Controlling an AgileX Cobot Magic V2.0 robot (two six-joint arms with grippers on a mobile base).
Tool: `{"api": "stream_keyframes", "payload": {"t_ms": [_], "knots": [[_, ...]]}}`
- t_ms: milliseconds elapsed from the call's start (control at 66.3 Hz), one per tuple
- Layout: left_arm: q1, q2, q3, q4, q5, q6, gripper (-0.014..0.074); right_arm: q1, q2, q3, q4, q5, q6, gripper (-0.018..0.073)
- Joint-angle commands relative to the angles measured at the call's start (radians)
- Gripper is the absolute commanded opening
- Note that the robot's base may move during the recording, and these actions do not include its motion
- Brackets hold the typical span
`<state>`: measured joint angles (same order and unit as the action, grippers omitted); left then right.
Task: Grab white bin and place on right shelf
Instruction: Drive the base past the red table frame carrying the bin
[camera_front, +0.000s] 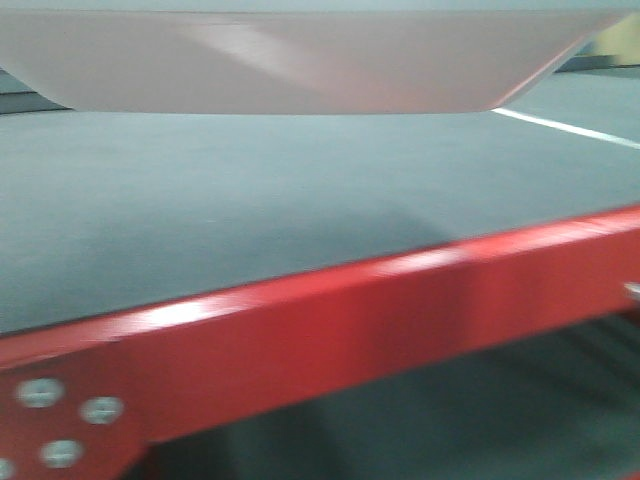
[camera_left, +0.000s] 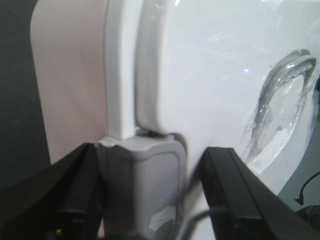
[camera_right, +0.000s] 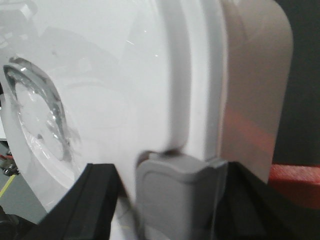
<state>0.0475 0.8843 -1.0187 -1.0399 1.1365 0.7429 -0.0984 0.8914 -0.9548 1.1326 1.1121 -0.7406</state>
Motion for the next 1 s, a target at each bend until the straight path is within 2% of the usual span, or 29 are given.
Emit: {"api": "stream_keyframes", "payload": {"t_ms": [0, 980], "knots": [[-0.025, -0.007, -0.034, -0.242, 0.091, 0.013, 0.0250, 0.019, -0.017, -0.038, 0.259, 0.114, -0.008, 0.0390], [-0.025, -0.007, -0.034, -0.242, 0.091, 0.013, 0.0250, 0.019, -0.017, -0.038, 0.259, 0.114, -0.008, 0.0390]]}}
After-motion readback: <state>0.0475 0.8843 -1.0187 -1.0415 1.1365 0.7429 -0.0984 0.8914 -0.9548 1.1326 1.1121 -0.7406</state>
